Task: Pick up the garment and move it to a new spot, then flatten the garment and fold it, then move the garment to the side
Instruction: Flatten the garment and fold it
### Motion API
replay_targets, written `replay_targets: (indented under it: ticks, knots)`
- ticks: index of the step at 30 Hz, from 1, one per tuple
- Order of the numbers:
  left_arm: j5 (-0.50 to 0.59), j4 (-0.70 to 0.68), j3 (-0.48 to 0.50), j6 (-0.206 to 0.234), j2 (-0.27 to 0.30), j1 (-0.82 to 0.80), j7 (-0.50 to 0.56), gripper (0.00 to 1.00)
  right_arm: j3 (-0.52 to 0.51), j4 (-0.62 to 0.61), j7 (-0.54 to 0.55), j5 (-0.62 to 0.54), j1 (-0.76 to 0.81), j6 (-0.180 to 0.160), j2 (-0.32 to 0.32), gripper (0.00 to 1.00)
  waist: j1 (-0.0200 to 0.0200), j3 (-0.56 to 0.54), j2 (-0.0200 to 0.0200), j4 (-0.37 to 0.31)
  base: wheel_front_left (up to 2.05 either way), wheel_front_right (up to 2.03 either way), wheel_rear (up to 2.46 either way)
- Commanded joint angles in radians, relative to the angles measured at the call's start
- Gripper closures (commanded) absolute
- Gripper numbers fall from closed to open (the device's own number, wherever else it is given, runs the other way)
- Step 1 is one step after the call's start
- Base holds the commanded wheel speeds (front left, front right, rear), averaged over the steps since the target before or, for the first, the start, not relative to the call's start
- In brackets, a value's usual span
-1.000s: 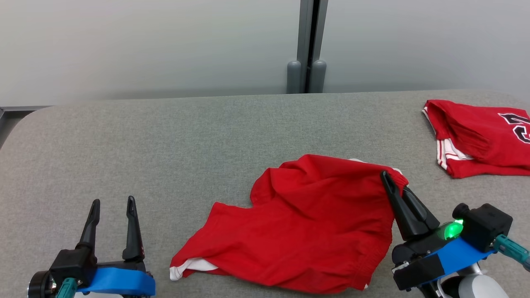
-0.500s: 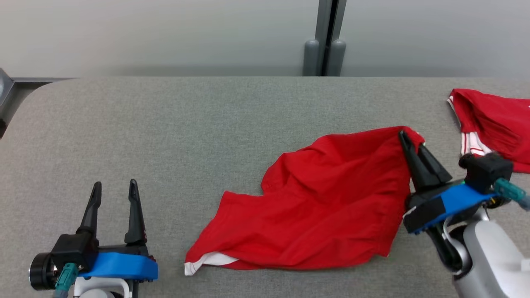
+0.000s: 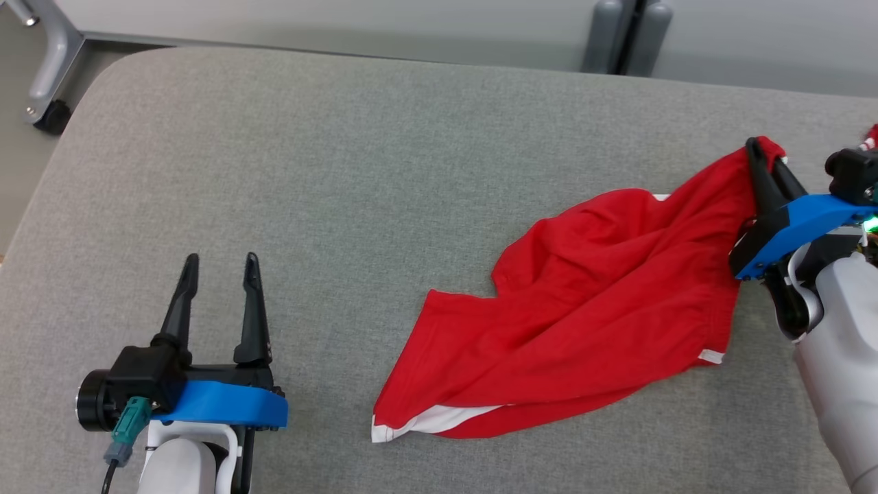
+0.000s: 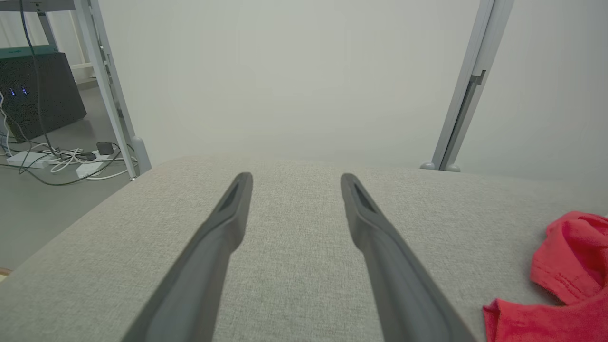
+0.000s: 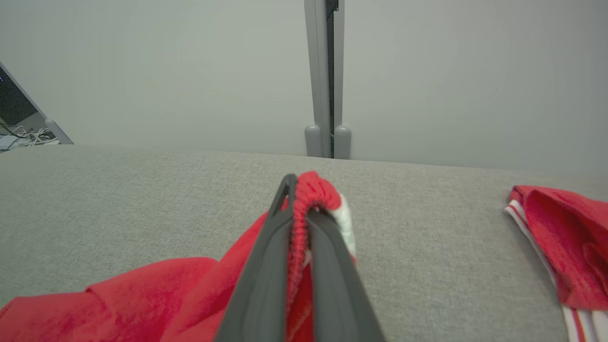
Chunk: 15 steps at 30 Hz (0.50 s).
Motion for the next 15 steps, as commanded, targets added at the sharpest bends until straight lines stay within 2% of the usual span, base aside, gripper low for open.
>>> replay_targets:
  ticks: [1,2,3,4,5,9,15]
  knots:
    - [-0.007,0.000,-0.004,0.005,-0.001,-0.014,-0.002,0.00,0.000,0.072,-0.012,-0.007,-0.042,0.000,0.000,1.00,-0.0001,0.015,0.0000,0.015,0.00,0.00,0.00]
    - [-0.006,0.001,-0.006,0.008,-0.001,-0.014,-0.002,0.00,0.005,0.112,-0.013,-0.009,-0.055,0.000,0.008,1.00,-0.0001,0.016,0.0000,0.014,0.00,0.00,0.00]
    - [-0.006,0.001,-0.008,0.010,-0.002,-0.015,-0.002,0.00,0.010,0.148,-0.016,-0.011,-0.067,0.000,0.011,0.76,-0.0001,0.017,0.0000,0.012,0.00,0.00,0.00]
    - [-0.006,0.001,-0.008,0.010,-0.002,-0.015,-0.002,0.00,0.010,0.148,-0.016,-0.011,-0.067,0.000,0.011,0.76,-0.0001,0.017,0.0000,0.012,0.00,0.00,0.00]
    - [-0.008,0.003,-0.011,0.011,-0.002,-0.017,-0.002,0.00,0.015,0.173,-0.019,-0.009,-0.079,0.000,0.017,0.00,-0.0001,0.017,0.0000,0.010,0.00,0.00,0.00]
    - [-0.010,0.009,-0.012,0.013,-0.002,-0.019,-0.002,0.00,0.054,0.216,-0.044,0.007,-0.072,0.000,0.046,0.00,-0.0001,0.007,0.0000,-0.012,0.00,0.00,0.00]
    - [0.007,0.012,0.005,0.012,-0.001,0.001,-0.002,0.00,0.089,0.131,-0.058,0.061,0.015,0.000,0.041,0.00,-0.0001,-0.026,0.0000,-0.067,0.00,0.00,0.00]
